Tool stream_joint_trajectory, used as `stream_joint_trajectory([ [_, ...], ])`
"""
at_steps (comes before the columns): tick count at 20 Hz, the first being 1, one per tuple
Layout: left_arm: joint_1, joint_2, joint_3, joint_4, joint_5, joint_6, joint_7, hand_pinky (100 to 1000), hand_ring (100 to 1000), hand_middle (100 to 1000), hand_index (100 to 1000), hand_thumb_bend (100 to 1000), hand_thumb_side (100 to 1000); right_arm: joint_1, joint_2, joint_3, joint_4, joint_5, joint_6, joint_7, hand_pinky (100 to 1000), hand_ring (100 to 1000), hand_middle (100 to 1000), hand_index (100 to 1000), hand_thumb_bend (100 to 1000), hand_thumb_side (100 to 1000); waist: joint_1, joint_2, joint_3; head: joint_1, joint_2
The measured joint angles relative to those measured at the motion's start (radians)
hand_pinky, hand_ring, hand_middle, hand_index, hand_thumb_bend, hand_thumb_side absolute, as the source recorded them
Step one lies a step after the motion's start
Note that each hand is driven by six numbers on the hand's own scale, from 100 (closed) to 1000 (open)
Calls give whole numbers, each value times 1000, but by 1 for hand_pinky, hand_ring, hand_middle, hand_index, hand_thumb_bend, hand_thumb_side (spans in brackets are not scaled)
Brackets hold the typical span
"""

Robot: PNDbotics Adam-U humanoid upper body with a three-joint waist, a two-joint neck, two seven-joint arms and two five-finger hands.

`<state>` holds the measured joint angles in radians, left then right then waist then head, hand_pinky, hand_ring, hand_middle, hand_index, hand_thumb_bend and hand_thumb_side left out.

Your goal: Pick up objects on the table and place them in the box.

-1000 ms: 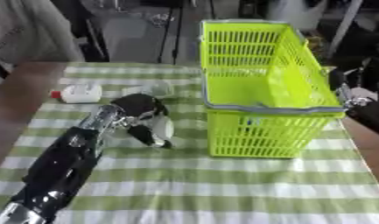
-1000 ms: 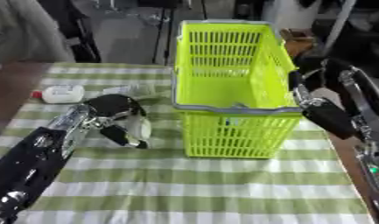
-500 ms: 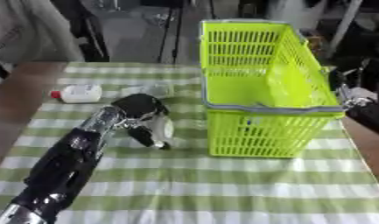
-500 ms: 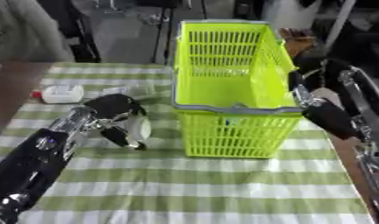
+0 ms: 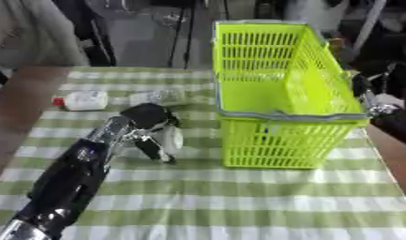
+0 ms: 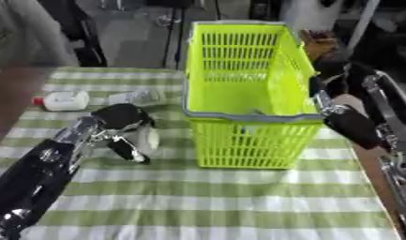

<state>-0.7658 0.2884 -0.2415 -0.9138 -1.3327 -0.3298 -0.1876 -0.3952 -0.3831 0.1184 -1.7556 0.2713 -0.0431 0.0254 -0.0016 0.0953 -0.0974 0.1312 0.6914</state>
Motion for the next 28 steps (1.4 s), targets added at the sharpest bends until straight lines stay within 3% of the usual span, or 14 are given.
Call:
stream_joint_trajectory([
  [1, 0, -2, 1, 0, -1, 4, 4, 824, 764, 460, 724, 769, 451, 0, 0, 0, 0, 0, 0, 0, 564, 550, 616, 781, 249, 560, 0, 0, 0, 0, 0],
  [2, 0, -3, 3, 0, -2, 6, 6, 803, 734, 413, 636, 724, 364, 0, 0, 0, 0, 0, 0, 0, 564, 550, 616, 781, 247, 560, 0, 0, 0, 0, 0],
  [3, 0, -3, 4, 0, -6, 9, 9, 803, 734, 413, 636, 724, 364, 0, 0, 0, 0, 0, 0, 0, 564, 550, 616, 781, 247, 560, 0, 0, 0, 0, 0],
  [4, 0, -3, 4, 1, -9, 11, 10, 788, 701, 390, 605, 681, 301, 0, 0, 0, 0, 0, 0, 0, 564, 550, 616, 781, 246, 560, 0, 0, 0, 0, 0],
  [9, 0, -6, 8, 3, -14, 28, 15, 750, 630, 365, 562, 644, 284, 0, 0, 0, 0, 0, 0, 0, 564, 550, 616, 781, 244, 561, 0, 0, 0, 0, 0],
  [12, 1, -7, 11, 4, -12, 35, 12, 683, 542, 322, 521, 608, 322, 0, 0, 0, 0, 0, 0, 0, 564, 550, 616, 782, 240, 561, 0, 0, 0, -2, 0],
  [15, 2, -7, 13, -2, 13, 38, -11, 668, 522, 324, 518, 567, 348, 0, 0, 0, 0, 0, 0, 0, 564, 550, 616, 782, 240, 561, 0, 0, 1, -4, 0],
  [18, 4, 2, 13, -27, 69, 31, -81, 665, 528, 322, 516, 506, 376, 0, 0, 0, 0, 0, 0, 0, 564, 550, 616, 782, 239, 561, 0, 1, 2, -5, 0],
  [21, 3, 34, 15, -74, 154, 25, -180, 665, 528, 322, 516, 506, 376, 1, 0, 0, 1, 0, 0, 0, 564, 550, 616, 782, 239, 561, 0, 1, 4, -9, 0],
  [22, 2, 44, 16, -89, 179, 26, -210, 654, 524, 318, 513, 448, 403, 1, 0, 0, 1, 0, 0, 0, 564, 551, 616, 782, 239, 561, 0, 1, 4, -10, 0],
  [24, -10, 65, 22, -121, 248, 29, -267, 652, 521, 317, 512, 435, 394, 4, 0, 0, 2, 0, 0, -1, 564, 551, 616, 782, 238, 561, 0, 1, 7, -14, 0],
  [28, -46, 121, 47, -187, 391, 59, -362, 642, 514, 315, 510, 399, 394, 9, 0, -1, 5, 0, 0, -1, 564, 551, 617, 782, 237, 561, 4, -1, 9, -19, 0],
])
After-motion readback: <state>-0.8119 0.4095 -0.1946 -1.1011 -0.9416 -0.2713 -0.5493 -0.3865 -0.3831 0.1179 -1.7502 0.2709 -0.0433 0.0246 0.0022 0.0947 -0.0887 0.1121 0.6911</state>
